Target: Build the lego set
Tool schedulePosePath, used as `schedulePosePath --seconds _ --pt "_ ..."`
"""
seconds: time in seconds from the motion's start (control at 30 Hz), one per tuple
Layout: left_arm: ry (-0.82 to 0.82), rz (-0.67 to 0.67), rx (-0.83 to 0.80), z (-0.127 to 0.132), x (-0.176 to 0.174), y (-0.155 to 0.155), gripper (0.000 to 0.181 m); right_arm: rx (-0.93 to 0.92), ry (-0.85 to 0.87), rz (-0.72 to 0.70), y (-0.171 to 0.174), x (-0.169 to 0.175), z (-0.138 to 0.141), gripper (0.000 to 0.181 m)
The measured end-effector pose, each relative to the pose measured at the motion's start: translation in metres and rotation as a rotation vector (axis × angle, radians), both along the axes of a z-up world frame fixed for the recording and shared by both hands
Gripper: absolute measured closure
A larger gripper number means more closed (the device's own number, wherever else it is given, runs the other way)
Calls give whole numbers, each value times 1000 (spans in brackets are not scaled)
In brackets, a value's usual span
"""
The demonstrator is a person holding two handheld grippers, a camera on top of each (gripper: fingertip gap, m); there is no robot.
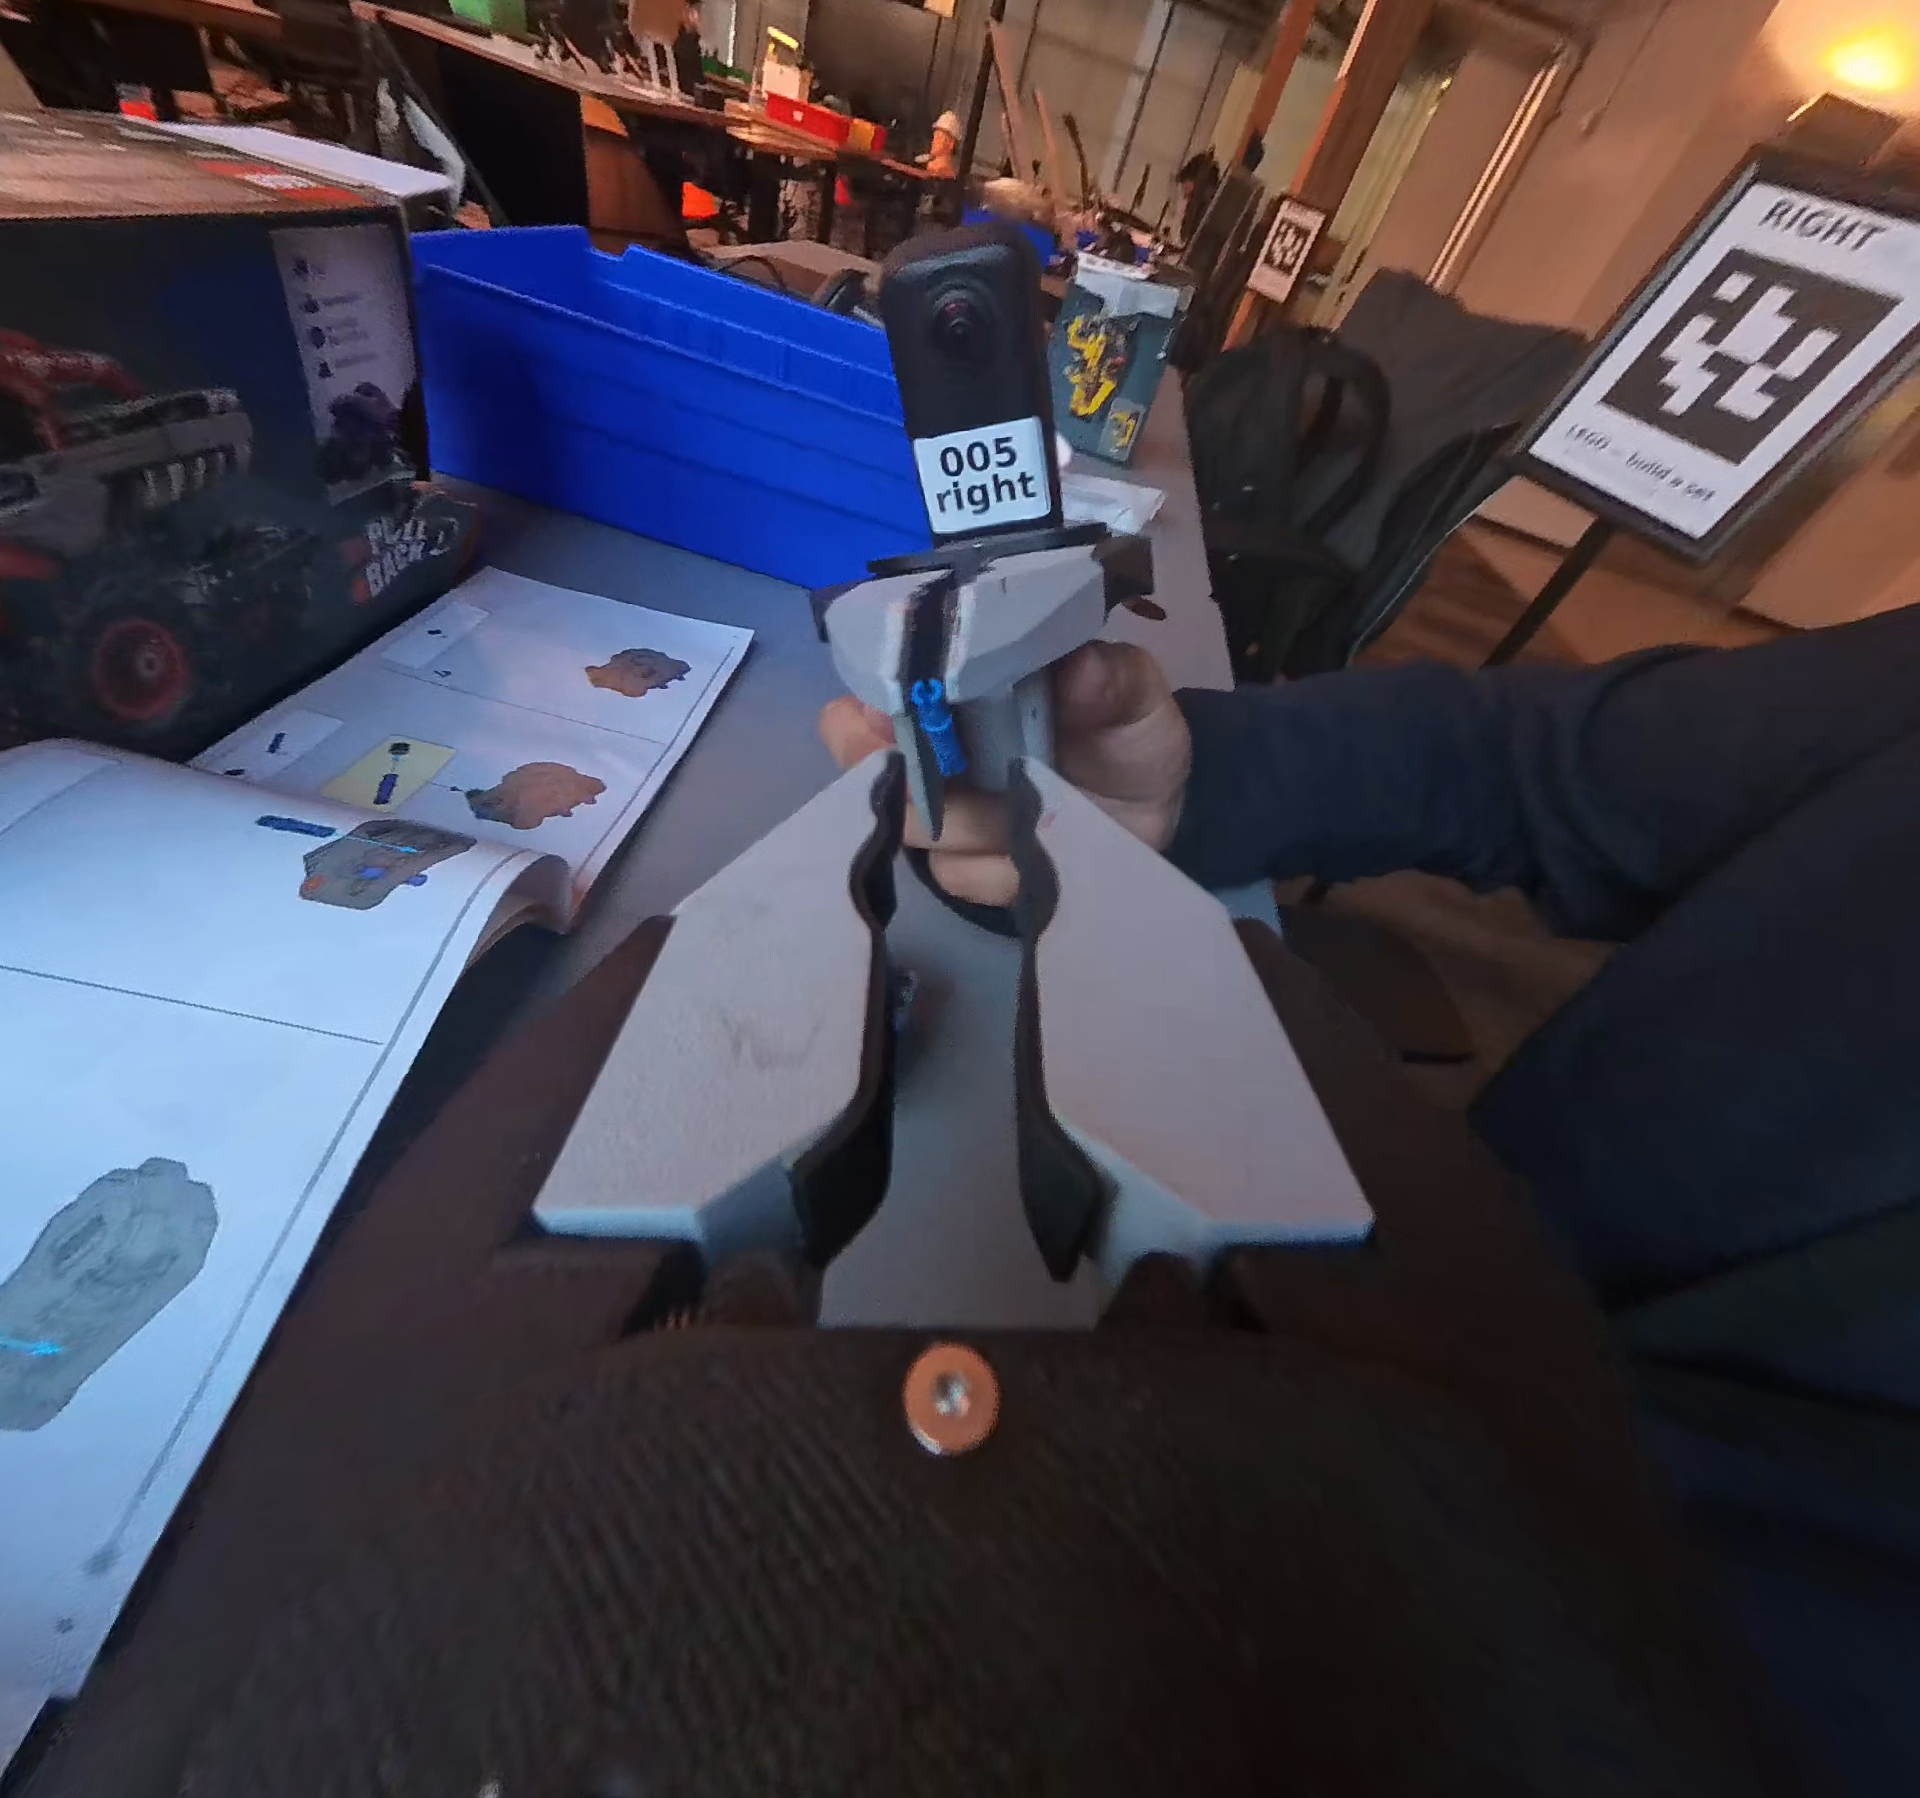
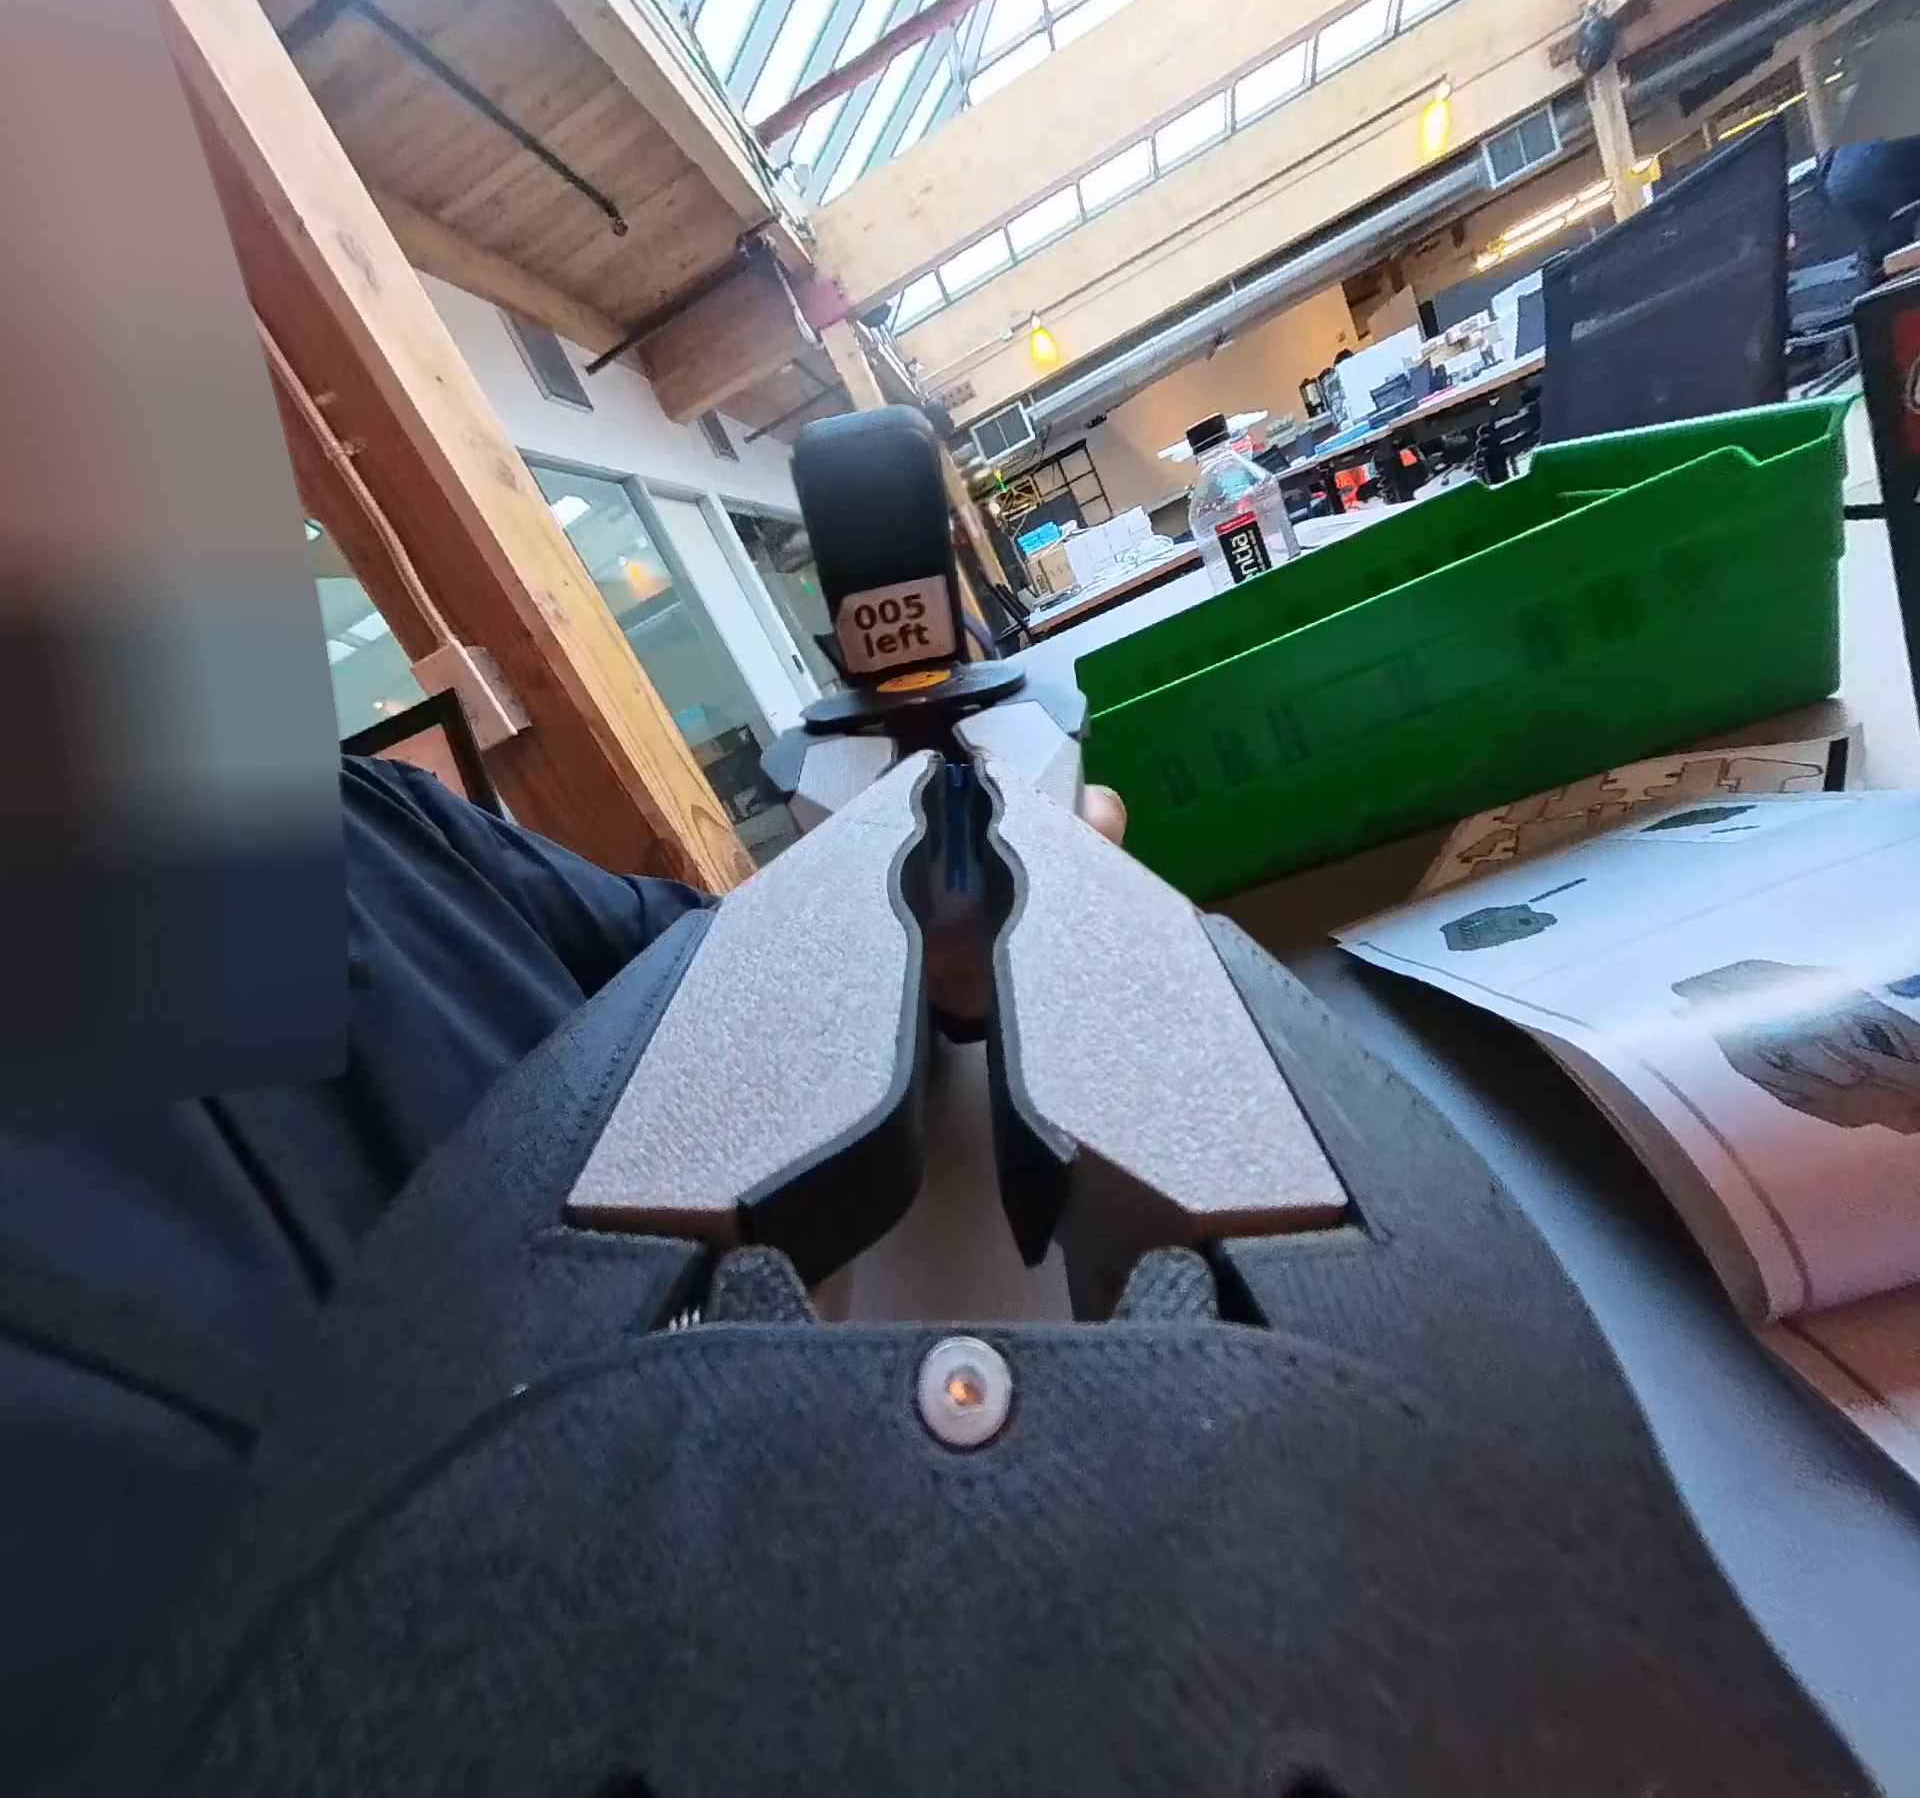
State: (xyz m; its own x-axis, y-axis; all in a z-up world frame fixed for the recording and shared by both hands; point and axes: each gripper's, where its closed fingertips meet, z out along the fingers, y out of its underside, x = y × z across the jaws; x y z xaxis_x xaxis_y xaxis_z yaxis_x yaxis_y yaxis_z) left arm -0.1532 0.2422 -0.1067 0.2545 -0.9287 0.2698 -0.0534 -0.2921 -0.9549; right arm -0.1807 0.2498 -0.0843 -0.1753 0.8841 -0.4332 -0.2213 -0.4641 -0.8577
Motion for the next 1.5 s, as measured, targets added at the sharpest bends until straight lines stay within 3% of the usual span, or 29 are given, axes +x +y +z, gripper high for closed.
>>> schedulePosePath --seconds 0.2,0.33,0.57,0.9,1.5 --pt "-11 6 -11 2 -2 2 173 37 -10 -28 0 0 0 180" --pt "-38 -22 -25 7 -2 -1 168 87 -20 -38 -5 -2 1 181" --pt "2 -8 4 2 -3 -1 180 110 -40 -45 -7 -2 -1 181" --pt "134 100 82 -12 -17 12 179 242 -237 -162 7 11 -25 181" --pt "149 101 97 -18 -12 12 180 222 -241 -156 7 12 -23 180"
